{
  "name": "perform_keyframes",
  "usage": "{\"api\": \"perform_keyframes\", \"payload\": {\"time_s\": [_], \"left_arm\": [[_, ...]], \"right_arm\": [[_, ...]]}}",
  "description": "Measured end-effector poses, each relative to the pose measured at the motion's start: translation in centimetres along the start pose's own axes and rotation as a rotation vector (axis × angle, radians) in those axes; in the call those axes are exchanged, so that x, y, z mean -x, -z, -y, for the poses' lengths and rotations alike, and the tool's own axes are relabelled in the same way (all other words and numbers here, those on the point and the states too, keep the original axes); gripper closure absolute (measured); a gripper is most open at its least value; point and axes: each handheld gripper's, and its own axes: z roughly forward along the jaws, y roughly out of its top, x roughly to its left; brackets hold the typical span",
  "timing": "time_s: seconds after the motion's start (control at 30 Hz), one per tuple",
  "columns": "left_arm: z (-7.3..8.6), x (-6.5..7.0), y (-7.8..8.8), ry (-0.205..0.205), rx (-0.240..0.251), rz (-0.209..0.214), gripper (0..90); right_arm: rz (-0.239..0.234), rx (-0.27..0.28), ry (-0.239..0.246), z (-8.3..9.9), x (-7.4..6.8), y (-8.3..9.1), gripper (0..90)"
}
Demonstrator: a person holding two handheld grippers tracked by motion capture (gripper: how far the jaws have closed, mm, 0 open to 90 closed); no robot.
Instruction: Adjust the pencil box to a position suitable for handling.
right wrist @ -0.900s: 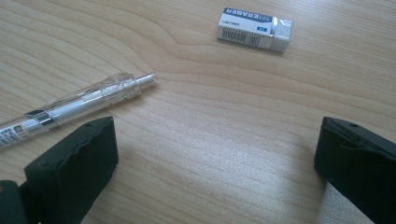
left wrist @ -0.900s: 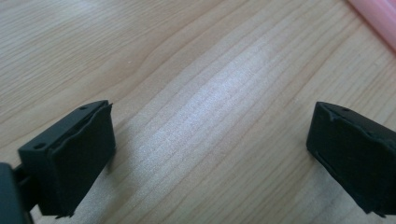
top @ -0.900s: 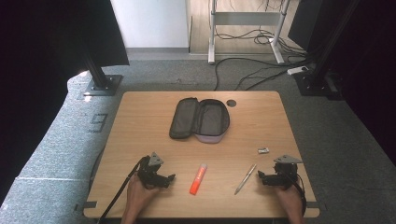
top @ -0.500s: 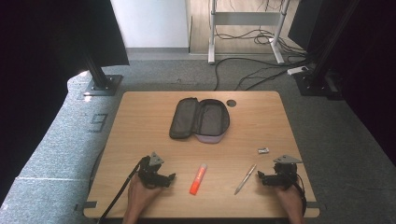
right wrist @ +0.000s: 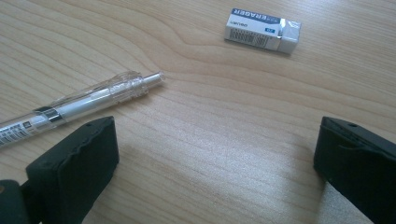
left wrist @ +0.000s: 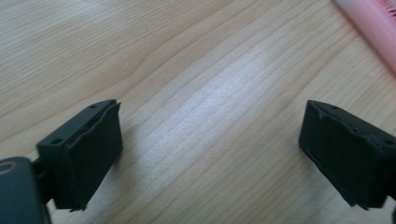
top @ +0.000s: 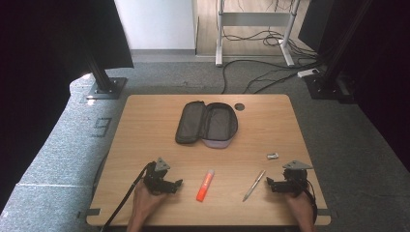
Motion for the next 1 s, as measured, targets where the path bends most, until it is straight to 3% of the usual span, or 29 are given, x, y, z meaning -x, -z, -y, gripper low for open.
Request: {"api": "perform_keyframes", "payload": {"time_s": [0.17,0.5,1.0], "left_arm": [[-1.0,0.4,0.3,-0.005,0.02,0.031,8.2],[-2.7,0.7,0.7,-0.027,0.026,0.047,8.1],[-7.1,0.9,0.3,-0.071,0.065,0.088,14.2]], "right_arm": [[-0.001,0.001,0.001,0.0,0.0,0.0,0.0],[-0.002,0.001,0.002,0.0,0.0,0.0,0.0],[-0.002,0.001,0.002,0.0,0.0,0.0,0.0]]}}
